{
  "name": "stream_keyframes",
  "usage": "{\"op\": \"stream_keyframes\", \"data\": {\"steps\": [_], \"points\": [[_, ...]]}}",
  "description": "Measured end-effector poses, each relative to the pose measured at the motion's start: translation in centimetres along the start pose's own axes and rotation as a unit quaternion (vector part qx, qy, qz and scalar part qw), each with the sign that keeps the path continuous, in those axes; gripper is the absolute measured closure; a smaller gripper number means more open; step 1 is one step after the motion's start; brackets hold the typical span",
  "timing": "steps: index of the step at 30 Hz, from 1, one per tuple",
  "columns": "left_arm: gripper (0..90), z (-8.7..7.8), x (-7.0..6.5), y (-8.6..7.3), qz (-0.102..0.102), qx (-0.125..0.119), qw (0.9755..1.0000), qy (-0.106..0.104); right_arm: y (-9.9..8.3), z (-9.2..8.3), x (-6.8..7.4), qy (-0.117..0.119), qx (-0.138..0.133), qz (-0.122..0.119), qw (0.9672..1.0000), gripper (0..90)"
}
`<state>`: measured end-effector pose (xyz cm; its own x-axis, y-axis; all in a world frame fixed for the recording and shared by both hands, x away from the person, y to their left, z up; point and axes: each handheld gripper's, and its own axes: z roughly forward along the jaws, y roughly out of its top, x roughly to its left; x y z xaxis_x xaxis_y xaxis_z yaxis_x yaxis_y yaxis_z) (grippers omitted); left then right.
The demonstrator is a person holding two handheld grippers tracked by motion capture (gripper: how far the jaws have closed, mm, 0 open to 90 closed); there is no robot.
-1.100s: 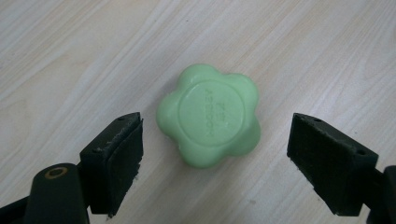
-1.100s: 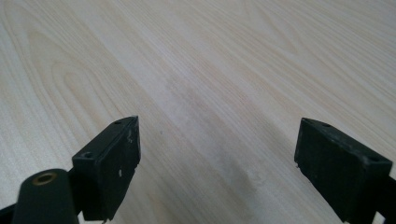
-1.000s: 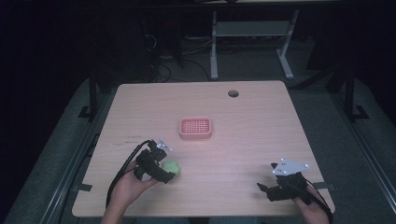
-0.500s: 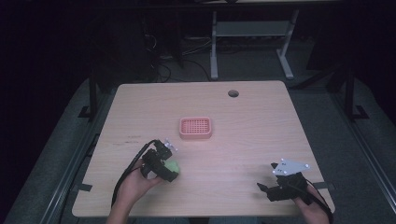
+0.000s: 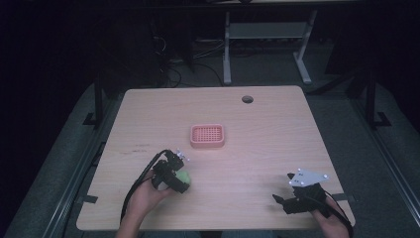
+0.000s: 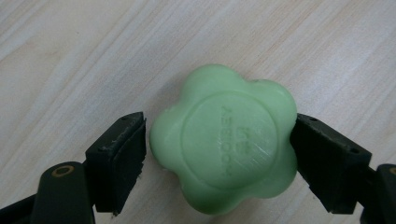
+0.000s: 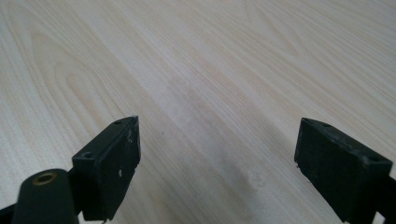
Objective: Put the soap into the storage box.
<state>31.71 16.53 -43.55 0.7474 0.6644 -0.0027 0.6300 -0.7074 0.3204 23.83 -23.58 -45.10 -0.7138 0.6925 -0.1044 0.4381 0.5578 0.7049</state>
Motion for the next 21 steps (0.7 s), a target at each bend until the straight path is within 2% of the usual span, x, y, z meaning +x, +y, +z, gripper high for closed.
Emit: {"op": "stream_keyframes", "data": {"steps": [2,3,10,13,21], "points": [[21.1,0.13,-0.09,0.00,-0.005,0.000,1.0000,-0.002,0.00,0.00,-0.01,0.000,0.000,0.000,1.0000,13.8],[21.3,0.18,-0.04,0.02,0.000,0.001,1.0000,0.001,-0.01,0.00,-0.01,0.000,0.000,0.000,1.0000,13.8],[22.8,0.48,-0.04,-0.02,0.003,0.005,1.0000,-0.001,0.00,-0.03,0.00,0.000,-0.001,0.000,1.0000,13.8],[23.7,0.63,-0.07,-0.10,-0.002,0.004,1.0000,-0.002,0.00,-0.03,0.02,0.000,0.000,0.000,1.0000,13.8],[25.1,0.79,-0.07,-0.10,0.000,0.006,1.0000,-0.004,0.00,-0.04,0.03,0.000,-0.001,0.001,1.0000,13.8]]}}
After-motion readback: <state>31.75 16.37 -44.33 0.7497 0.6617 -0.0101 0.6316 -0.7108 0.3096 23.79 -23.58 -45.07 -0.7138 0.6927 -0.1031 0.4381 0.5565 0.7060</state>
